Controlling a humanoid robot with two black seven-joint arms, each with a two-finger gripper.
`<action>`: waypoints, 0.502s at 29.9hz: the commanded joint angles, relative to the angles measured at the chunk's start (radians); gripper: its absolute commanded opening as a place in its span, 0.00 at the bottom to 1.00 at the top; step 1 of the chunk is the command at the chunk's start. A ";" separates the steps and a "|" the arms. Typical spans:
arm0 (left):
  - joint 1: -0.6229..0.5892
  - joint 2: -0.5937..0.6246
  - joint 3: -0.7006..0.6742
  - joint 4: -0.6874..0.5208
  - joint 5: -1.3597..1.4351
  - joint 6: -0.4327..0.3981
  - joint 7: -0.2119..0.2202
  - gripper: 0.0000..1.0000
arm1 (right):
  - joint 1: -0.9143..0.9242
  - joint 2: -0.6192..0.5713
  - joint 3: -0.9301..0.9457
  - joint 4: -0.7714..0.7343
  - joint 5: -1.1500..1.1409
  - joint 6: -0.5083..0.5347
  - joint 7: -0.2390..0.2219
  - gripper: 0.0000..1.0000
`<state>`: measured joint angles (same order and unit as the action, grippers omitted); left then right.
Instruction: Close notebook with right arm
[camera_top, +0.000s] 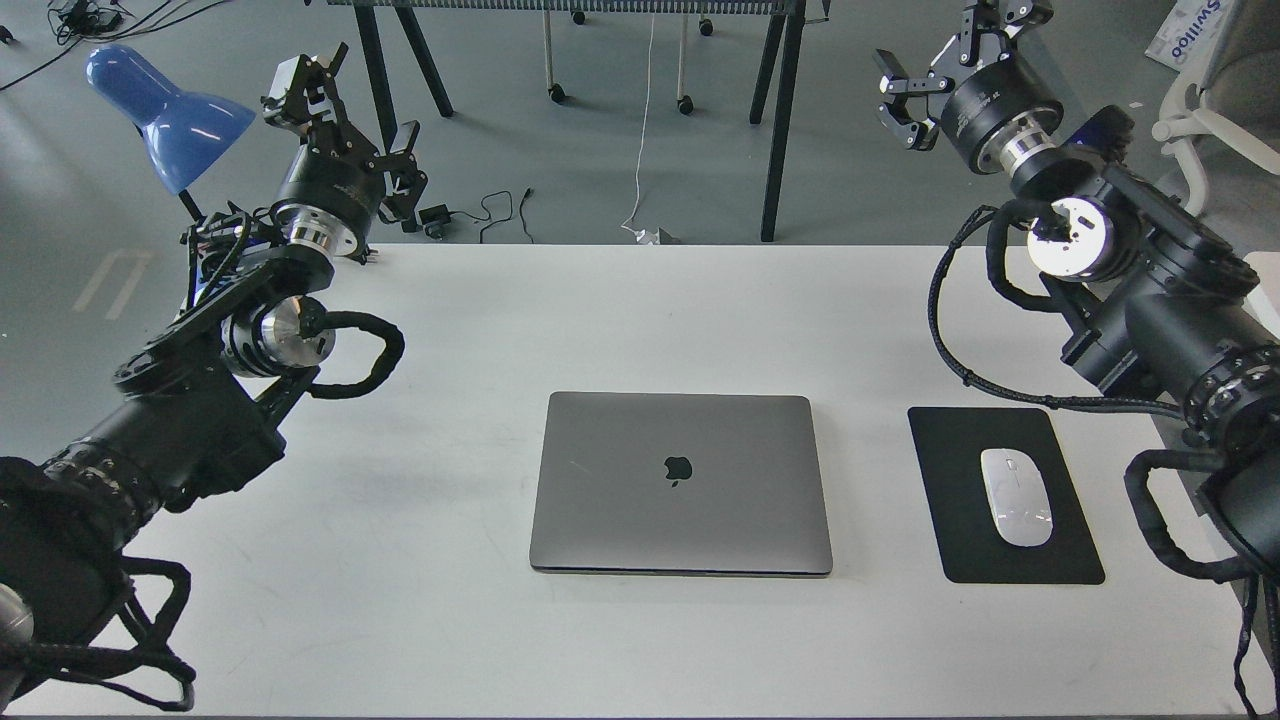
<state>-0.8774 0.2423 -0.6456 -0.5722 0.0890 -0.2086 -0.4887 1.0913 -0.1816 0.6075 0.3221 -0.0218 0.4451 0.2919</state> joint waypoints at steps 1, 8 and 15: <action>0.000 0.000 0.000 0.000 0.000 0.000 0.000 1.00 | -0.047 0.002 0.018 0.005 0.000 0.027 0.006 1.00; 0.000 0.000 0.000 0.000 0.000 0.000 0.000 1.00 | -0.067 0.004 0.029 0.005 0.000 0.040 0.007 1.00; 0.000 0.000 0.000 0.000 0.000 -0.002 0.000 1.00 | -0.061 0.008 0.031 0.008 0.000 0.041 0.010 1.00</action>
<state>-0.8774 0.2423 -0.6459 -0.5722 0.0890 -0.2091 -0.4887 1.0259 -0.1738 0.6380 0.3288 -0.0215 0.4862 0.3008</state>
